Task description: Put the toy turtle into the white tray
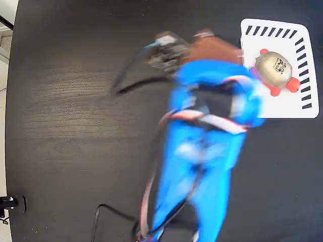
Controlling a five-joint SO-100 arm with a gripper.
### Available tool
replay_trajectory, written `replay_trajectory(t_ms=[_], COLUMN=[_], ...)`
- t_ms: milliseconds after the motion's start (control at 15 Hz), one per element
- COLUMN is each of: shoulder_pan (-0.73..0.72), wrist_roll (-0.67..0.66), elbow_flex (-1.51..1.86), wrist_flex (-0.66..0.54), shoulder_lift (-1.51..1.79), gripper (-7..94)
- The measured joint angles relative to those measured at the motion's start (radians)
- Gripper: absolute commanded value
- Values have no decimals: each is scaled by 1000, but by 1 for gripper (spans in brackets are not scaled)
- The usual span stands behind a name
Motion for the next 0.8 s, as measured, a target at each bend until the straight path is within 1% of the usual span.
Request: replay_trajectory(t_ms=[133,200,333,533,800], shoulder_pan=[-127,-167,-202,-256,-242], wrist_roll=[17,20,9,-14,-46], elbow_flex=[267,396,669,1104,1569], wrist_flex=[-110,-160,-241,-394,-486], shoulder_lift=[183,268,440,750,1129], gripper=[0,0,0,0,0])
